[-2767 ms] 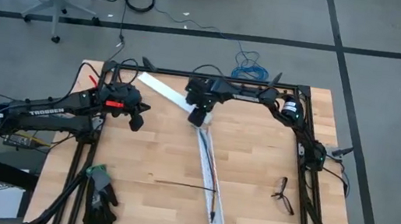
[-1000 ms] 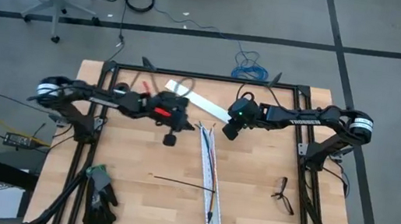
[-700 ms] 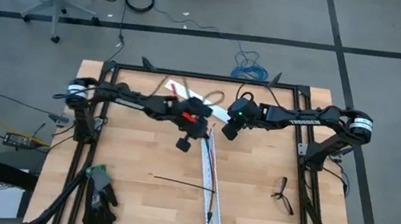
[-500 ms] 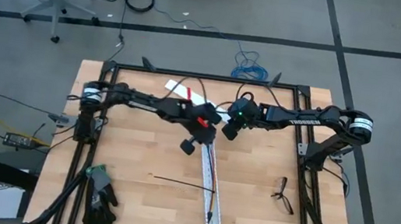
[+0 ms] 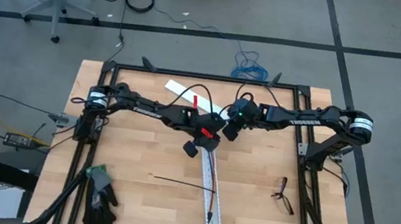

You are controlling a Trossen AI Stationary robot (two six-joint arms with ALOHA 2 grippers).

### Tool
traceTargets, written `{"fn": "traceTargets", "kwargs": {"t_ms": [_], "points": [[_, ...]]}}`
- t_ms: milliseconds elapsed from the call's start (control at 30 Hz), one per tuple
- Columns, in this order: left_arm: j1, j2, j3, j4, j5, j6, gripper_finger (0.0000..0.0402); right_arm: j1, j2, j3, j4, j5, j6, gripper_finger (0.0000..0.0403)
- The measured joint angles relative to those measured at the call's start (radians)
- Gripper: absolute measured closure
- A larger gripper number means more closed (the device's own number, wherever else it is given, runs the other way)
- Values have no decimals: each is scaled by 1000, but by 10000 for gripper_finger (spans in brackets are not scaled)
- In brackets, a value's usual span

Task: Ziptie cables
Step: Prepare the white cable duct

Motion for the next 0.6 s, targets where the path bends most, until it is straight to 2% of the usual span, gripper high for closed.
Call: {"fn": "traceTargets", "kwargs": {"t_ms": [300, 433, 600], "points": [[-10, 0, 0, -3, -15, 22, 304, 0, 0, 0, -78, -25, -26, 291], [-10, 0, 0, -8, -15, 89, 300, 0, 0, 0, -119, -26, -27, 291], [-5, 0, 0, -14, 7, 113, 314, 0, 0, 0, -155, -26, -27, 291]]}}
